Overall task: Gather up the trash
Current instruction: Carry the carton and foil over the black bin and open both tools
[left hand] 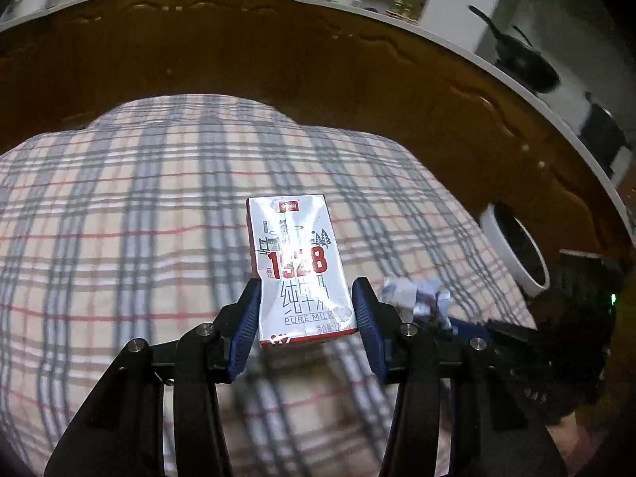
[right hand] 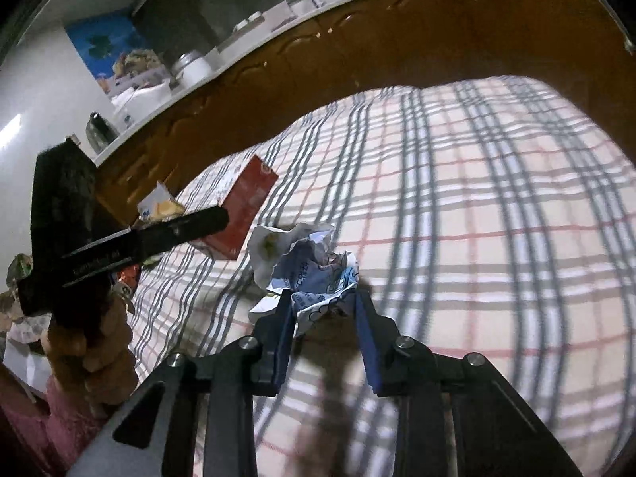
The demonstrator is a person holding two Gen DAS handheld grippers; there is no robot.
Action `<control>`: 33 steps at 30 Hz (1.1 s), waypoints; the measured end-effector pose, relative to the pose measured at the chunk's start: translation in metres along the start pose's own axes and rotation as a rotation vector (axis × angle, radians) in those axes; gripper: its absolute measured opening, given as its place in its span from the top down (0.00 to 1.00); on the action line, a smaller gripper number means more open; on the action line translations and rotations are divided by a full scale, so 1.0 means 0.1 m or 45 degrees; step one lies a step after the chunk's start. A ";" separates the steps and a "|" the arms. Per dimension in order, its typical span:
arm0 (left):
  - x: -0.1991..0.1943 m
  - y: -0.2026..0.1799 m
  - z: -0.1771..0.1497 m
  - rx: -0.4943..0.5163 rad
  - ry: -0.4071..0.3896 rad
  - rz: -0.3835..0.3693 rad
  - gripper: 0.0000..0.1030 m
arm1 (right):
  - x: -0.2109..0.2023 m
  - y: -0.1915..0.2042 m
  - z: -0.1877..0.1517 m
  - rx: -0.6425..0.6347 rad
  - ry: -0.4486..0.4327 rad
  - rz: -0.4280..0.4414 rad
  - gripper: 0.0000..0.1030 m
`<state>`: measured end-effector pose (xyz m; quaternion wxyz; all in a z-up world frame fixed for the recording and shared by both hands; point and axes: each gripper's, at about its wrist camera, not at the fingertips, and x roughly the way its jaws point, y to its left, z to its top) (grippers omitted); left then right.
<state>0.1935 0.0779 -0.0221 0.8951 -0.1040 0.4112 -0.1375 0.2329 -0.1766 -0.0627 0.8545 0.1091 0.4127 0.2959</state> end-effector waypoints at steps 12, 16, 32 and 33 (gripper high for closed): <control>0.26 -0.84 -0.09 0.176 0.063 -0.132 0.56 | -0.86 -0.70 -0.05 0.138 -0.184 -0.200 0.71; 0.30 -1.04 -0.07 0.206 0.072 -0.161 0.56 | -1.07 -0.88 -0.09 0.176 -0.227 -0.241 0.70; 0.56 -1.83 0.10 0.344 0.095 -0.272 0.56 | -1.65 -1.36 -0.17 0.271 -0.344 -0.386 0.70; 0.57 -1.89 0.11 0.351 0.095 -0.277 0.56 | -1.68 -1.37 -0.17 0.276 -0.348 -0.390 0.70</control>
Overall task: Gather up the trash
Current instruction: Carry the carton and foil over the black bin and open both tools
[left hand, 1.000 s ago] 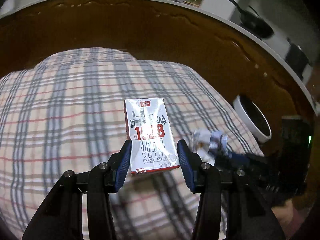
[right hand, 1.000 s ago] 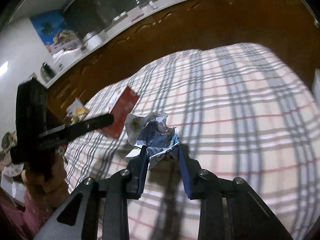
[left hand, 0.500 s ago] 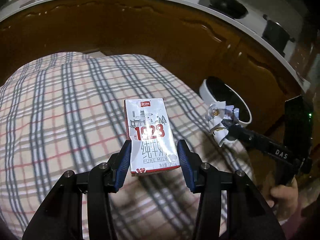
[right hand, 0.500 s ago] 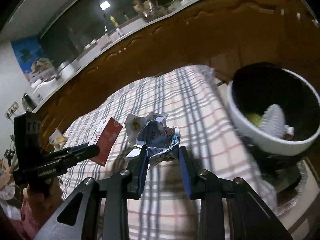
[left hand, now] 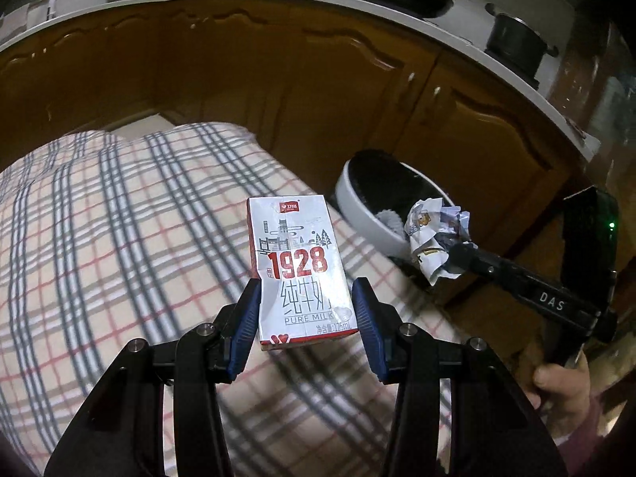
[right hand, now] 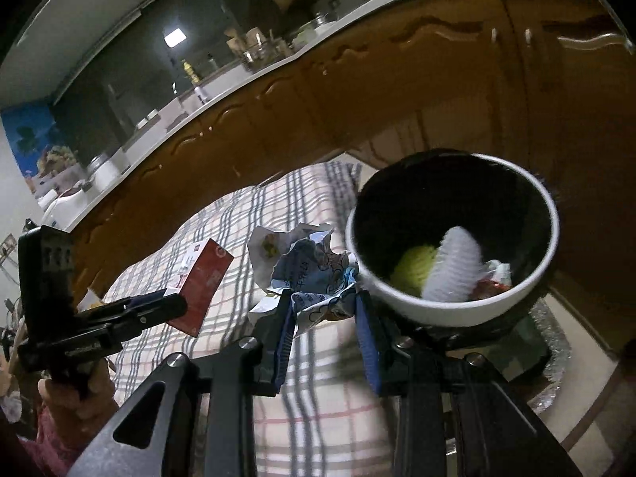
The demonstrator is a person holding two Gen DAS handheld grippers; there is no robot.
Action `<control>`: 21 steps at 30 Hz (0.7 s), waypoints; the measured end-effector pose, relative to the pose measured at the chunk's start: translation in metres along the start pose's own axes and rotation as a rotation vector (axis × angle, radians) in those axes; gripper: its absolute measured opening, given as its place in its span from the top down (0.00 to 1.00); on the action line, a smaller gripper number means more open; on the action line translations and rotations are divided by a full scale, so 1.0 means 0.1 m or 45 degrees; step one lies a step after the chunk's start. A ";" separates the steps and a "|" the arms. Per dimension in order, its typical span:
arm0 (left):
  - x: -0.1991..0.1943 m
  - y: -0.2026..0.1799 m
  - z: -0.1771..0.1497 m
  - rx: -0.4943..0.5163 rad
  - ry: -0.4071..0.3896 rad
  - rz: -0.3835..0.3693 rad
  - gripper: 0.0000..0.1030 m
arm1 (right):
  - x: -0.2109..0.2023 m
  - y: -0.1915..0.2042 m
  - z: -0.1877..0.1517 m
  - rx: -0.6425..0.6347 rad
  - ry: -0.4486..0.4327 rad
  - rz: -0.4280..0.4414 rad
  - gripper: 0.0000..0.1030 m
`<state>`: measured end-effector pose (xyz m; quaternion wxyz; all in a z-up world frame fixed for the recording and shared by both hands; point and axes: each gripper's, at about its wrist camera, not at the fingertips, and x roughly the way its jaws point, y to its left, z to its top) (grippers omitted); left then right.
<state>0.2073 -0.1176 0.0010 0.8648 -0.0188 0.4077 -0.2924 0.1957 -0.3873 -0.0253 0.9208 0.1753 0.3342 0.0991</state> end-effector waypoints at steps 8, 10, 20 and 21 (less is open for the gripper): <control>0.16 -0.26 0.19 0.063 0.008 -0.046 0.56 | -0.14 -0.25 0.10 0.027 -0.043 -0.066 0.70; 0.21 -0.33 0.24 0.083 0.014 -0.054 0.56 | -0.16 -0.32 0.12 0.037 -0.049 -0.086 0.70; 0.52 -0.65 0.52 0.154 0.058 -0.086 0.56 | -0.23 -0.60 0.30 0.053 -0.064 -0.156 0.70; 0.55 -0.68 0.56 0.166 0.061 -0.083 0.56 | -0.23 -0.62 0.32 0.050 -0.064 -0.161 0.70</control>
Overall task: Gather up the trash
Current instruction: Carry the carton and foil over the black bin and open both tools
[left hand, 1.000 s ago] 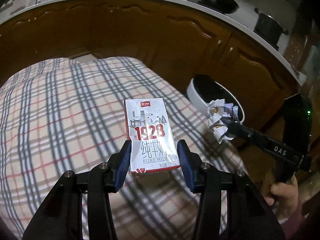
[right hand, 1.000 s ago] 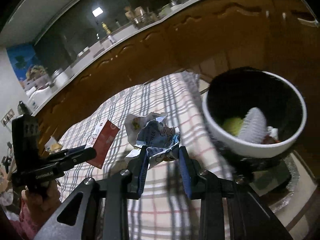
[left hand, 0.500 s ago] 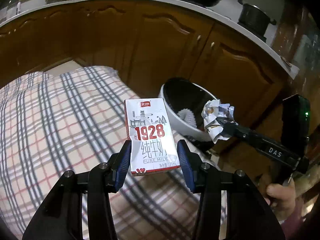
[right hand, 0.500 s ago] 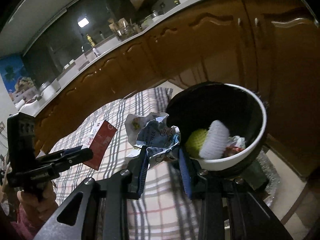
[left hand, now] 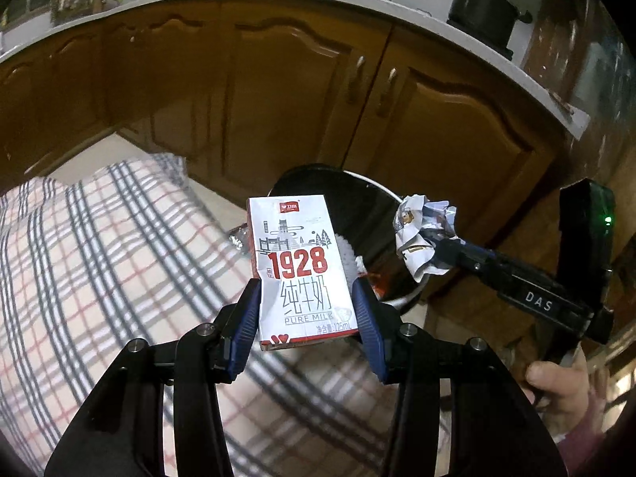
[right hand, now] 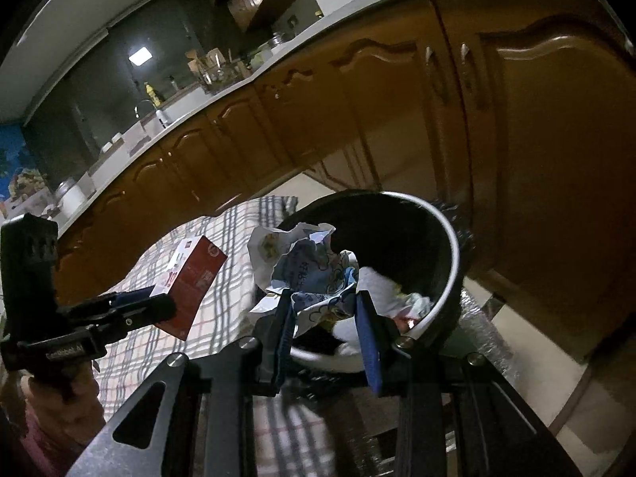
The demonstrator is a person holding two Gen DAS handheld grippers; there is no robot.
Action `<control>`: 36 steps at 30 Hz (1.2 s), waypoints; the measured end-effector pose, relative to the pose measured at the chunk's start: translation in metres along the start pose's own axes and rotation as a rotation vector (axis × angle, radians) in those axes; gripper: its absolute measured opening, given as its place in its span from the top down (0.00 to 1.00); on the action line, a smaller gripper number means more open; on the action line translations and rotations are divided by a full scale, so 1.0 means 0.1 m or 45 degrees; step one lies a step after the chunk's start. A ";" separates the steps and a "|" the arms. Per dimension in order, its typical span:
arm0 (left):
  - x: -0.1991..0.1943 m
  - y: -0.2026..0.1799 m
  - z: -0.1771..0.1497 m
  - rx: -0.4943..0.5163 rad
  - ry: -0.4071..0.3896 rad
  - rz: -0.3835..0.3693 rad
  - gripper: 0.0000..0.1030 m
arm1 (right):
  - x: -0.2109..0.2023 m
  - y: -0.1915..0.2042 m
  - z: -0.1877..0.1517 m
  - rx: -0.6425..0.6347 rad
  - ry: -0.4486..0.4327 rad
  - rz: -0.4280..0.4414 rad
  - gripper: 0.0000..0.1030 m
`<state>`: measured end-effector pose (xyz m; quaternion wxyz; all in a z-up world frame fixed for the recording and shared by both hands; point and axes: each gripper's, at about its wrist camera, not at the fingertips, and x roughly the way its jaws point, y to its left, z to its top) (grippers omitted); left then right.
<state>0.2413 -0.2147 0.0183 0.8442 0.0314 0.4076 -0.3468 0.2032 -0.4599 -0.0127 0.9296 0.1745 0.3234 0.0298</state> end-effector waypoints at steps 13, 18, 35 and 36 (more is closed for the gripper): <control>0.58 -0.18 0.32 0.068 0.111 0.035 0.56 | 0.22 -0.23 0.22 -0.032 0.083 -0.075 0.70; 0.71 -0.20 0.37 0.070 0.144 0.034 0.56 | 0.32 -0.29 0.25 -0.034 0.127 -0.087 0.70; 0.88 -0.19 0.45 0.038 0.190 0.049 0.39 | 0.39 -0.38 0.36 0.005 0.154 -0.091 0.57; 0.85 -0.19 0.44 0.032 0.179 0.046 0.38 | 0.37 -0.39 0.35 0.012 0.148 -0.086 0.55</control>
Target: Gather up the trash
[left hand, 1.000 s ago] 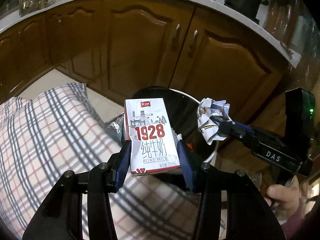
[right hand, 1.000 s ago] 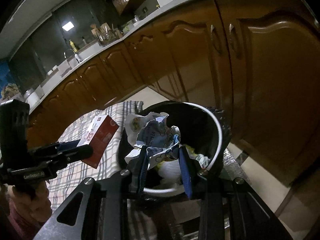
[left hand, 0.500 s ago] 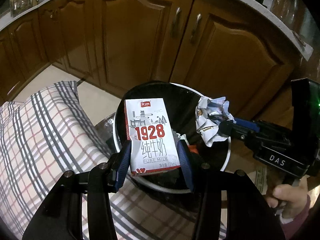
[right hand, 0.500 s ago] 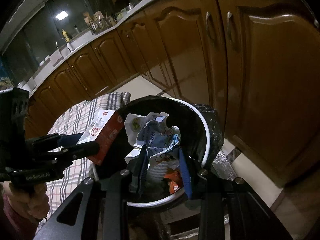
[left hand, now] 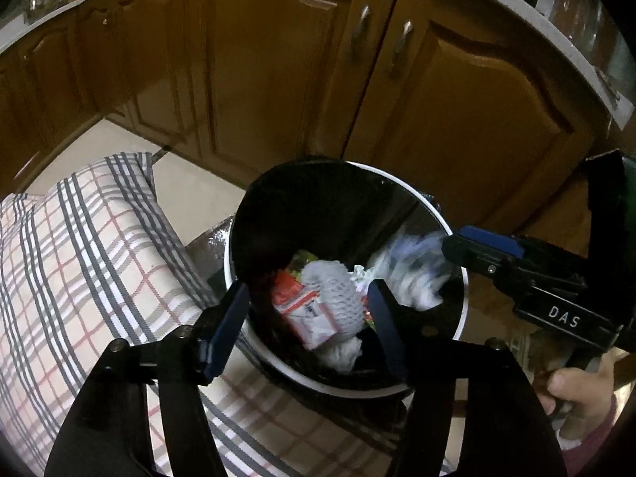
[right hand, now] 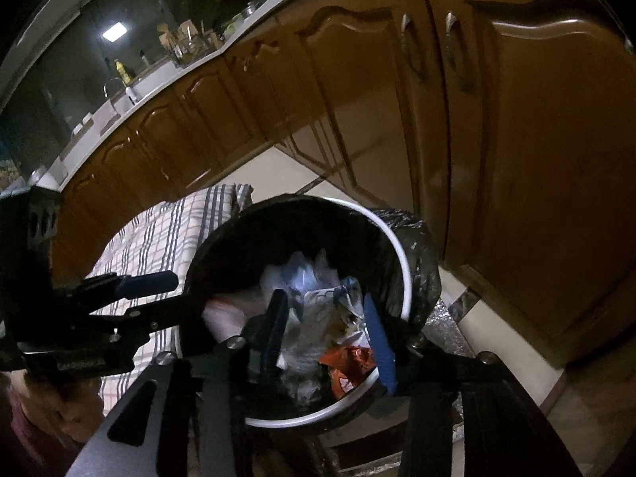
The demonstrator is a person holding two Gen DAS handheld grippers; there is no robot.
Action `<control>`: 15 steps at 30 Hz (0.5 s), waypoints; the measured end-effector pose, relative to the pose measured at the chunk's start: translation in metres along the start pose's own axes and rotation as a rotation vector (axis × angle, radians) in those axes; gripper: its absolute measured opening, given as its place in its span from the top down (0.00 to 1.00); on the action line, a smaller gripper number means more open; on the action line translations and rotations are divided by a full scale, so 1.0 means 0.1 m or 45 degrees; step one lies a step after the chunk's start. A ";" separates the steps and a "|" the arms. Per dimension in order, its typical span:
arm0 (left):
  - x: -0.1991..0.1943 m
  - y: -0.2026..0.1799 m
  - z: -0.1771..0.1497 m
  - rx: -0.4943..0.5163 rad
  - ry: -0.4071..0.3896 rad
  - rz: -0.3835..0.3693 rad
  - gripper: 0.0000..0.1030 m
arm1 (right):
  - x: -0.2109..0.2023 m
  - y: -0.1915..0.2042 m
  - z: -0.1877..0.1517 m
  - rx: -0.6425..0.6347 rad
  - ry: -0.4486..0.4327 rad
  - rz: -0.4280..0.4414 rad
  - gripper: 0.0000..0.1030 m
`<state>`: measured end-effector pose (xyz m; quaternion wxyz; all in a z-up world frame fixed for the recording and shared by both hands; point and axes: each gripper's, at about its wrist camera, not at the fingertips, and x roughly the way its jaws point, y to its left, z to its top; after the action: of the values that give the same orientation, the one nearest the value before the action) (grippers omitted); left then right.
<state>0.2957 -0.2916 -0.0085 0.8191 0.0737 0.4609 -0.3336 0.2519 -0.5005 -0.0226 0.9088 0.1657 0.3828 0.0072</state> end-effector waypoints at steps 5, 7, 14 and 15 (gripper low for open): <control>-0.13 0.10 -0.12 -0.044 -0.041 -0.001 0.38 | -0.07 -0.02 -0.06 0.029 -0.031 0.037 0.53; -0.21 0.15 -0.19 -0.071 -0.063 -0.003 0.38 | -0.12 0.00 -0.10 0.045 -0.058 0.058 0.53; -0.51 0.35 -0.51 -0.195 -0.154 -0.008 0.35 | -0.32 0.15 -0.30 0.091 -0.174 0.111 0.40; -0.54 0.37 -0.56 -0.207 -0.165 -0.006 0.35 | -0.35 0.19 -0.35 0.100 -0.193 0.118 0.38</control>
<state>0.2597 -0.2131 -0.0034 0.8497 -0.0159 0.4325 -0.3011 0.2052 -0.4773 -0.0152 0.9267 0.2188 0.3048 0.0217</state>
